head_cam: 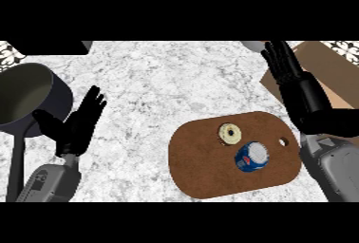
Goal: Pick the can from the cutting board and place it in the cardboard box
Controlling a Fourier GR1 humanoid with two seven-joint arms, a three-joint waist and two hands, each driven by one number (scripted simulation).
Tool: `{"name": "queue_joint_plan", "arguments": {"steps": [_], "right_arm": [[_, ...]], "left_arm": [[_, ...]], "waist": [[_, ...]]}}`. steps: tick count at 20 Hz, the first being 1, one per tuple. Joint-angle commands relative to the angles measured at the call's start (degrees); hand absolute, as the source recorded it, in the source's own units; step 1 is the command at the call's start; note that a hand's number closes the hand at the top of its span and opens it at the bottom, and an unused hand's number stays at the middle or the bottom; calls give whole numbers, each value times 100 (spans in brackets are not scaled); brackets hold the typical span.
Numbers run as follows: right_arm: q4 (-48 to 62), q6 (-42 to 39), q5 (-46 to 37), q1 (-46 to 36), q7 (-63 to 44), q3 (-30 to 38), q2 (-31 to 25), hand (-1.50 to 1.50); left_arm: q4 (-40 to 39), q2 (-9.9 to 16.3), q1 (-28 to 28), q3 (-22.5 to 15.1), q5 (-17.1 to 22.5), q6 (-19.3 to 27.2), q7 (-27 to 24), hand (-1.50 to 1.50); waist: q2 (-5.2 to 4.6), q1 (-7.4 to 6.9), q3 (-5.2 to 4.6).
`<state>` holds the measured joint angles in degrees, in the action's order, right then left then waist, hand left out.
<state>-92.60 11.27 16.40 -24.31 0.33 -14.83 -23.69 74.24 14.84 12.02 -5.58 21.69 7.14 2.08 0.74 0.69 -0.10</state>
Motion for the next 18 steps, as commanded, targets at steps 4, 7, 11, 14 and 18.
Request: {"name": "queue_joint_plan", "arguments": {"steps": [4, 7, 11, 14, 18], "right_arm": [[701, -889, 1254, 1020, 466, 1706, -745, 150], [1048, -1070, -881, 1226, 419, 742, -2162, 150], [2837, -1114, -126, 1408, 1975, 1776, -1323, -150], [2741, -1684, -333, 1752, 3015, 1732, -1546, -150], [2775, -2130, -911, 1229, 2645, 1349, -2156, -150]], "left_arm": [[659, 134, -146, 168, -327, 524, -85, 0], [604, 237, 29, 264, -251, 406, -74, 0], [1461, 11, -205, -48, -427, 806, 395, 0], [1700, 82, -666, -39, -528, 770, 262, 0], [1425, 114, -71, 24, -611, 872, 653, 0]], "waist": [[-59, -17, 37], [-167, -59, -55], [-89, -192, 30], [-68, -132, 22], [-86, -103, 13]]}}
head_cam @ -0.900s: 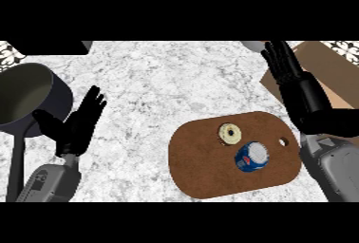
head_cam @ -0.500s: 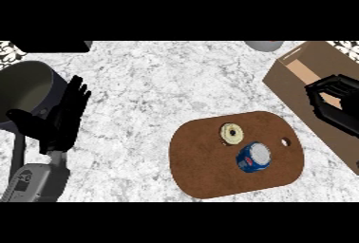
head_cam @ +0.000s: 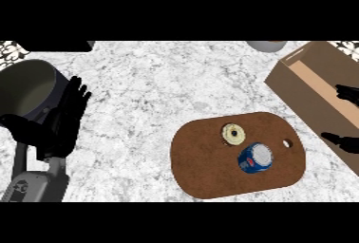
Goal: Pick the can from the cutting board and place it in the cardboard box
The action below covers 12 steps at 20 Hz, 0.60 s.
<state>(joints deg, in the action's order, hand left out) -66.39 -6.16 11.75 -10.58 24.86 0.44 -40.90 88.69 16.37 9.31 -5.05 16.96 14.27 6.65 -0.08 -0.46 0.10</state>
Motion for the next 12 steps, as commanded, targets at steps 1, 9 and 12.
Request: {"name": "queue_joint_plan", "arguments": {"steps": [1, 9, 12], "right_arm": [[-368, -653, -493, 202, 72, -286, -814, -150], [-1424, -2371, -441, -238, -1641, -820, -1921, -150], [-2131, -2322, -213, -82, -2294, -864, -1456, -150]], "left_arm": [[-38, -43, -291, 40, -22, -58, -232, 0], [505, 18, -450, 16, -18, -15, 136, 0], [564, -36, -500, 98, -47, 11, 191, 0]], "waist": [[24, 61, -19], [40, 48, -21], [30, 72, -15]]}}
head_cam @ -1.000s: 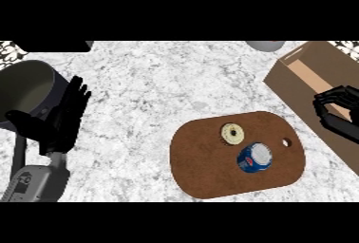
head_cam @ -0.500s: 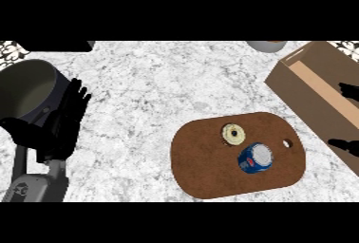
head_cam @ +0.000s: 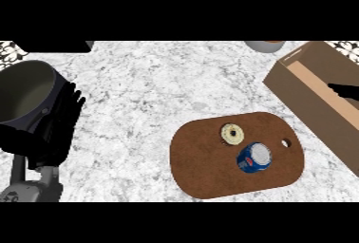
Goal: Pick the can from the cutting board and place it in the cardboard box
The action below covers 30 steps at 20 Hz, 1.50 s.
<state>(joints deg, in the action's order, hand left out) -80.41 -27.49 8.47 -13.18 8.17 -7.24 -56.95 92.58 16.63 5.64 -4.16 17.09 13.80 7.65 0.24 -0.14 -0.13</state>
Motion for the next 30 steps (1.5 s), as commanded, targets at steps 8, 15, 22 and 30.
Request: {"name": "queue_joint_plan", "arguments": {"steps": [8, 15, 22, 30], "right_arm": [[-1579, -317, 619, -369, -2276, -101, 972, -150], [-1888, -471, 12, 62, -2780, 217, 1282, -150], [-2332, -585, -483, 377, -3125, 135, 2121, -150], [-2280, -471, -1330, 254, -3340, 43, 2991, -150]], "left_arm": [[118, -137, 58, 133, -183, -57, 278, 0], [-124, -361, 8, 291, -315, -281, -113, 0], [-117, -411, 83, 442, -482, -435, 7, 0], [49, -519, 314, 542, -629, -385, 574, 0]], "waist": [[-20, -4, 9], [-22, 20, 10], [-20, 24, 12], [-23, 13, 12]]}}
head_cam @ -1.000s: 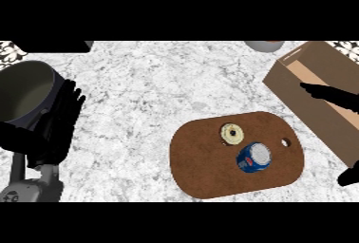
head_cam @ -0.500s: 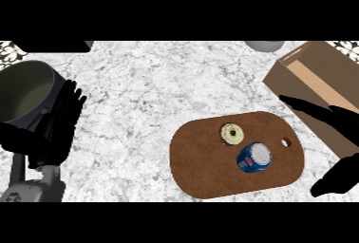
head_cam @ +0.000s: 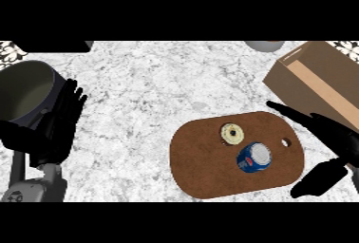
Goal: Pick the can from the cutting board and place it in the cardboard box
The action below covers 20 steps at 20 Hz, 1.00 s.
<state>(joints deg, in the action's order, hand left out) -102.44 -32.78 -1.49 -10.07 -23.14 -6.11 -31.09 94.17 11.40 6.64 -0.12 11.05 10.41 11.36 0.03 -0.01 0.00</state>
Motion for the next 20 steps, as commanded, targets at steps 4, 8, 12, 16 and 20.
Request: {"name": "queue_joint_plan", "arguments": {"steps": [4, 8, 12, 16, 20], "right_arm": [[312, -581, -203, -156, 77, 503, 324, -150], [288, -302, -1010, 127, 361, -30, 800, -150], [604, -717, -1023, -17, 634, 552, 529, -150], [708, -324, -1743, -37, 610, 134, 1043, -150], [591, -547, -1743, -67, 442, 296, 1110, -150]], "left_arm": [[-87, -152, -127, 193, -138, -183, -210, 0], [-164, -109, 123, 299, -63, -288, 59, 0], [100, -180, -196, 341, -67, -390, 44, 0], [-146, -339, 98, 286, -286, -283, -54, 0], [470, -369, -363, 256, -372, -283, 130, 0]], "waist": [[-2, -9, 0], [-3, -3, 0], [-2, -11, 1], [-3, -4, 0], [1, -12, 0]]}}
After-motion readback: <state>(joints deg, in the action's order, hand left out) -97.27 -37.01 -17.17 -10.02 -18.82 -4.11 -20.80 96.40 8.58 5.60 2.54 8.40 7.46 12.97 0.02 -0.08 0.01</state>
